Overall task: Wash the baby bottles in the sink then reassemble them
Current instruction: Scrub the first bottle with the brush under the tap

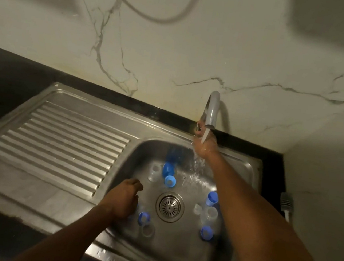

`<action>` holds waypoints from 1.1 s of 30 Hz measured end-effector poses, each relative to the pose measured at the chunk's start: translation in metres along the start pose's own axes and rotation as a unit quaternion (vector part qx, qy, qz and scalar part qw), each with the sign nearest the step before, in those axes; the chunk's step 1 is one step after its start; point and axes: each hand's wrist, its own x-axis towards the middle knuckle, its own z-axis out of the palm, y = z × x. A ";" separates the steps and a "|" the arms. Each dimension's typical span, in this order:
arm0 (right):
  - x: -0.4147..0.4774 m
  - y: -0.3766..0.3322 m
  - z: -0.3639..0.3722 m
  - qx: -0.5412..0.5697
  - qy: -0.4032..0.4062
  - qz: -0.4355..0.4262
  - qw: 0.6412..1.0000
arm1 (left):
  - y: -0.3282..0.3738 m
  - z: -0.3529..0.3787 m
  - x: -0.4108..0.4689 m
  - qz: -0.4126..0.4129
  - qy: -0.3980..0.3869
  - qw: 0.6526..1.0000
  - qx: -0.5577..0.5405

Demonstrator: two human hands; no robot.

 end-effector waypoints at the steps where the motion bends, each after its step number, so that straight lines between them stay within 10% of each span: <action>1: 0.002 0.003 0.001 0.005 0.000 0.000 1.000 | -0.003 -0.002 0.005 0.011 -0.001 1.000 0.001; 16: 0.018 0.009 0.012 0.059 0.083 -0.082 0.991 | -0.048 -0.006 0.041 0.090 -0.027 0.995 -0.040; 33: 0.036 -0.008 0.029 0.189 0.209 0.015 0.959 | -0.067 -0.034 0.047 0.097 -0.043 0.994 -0.040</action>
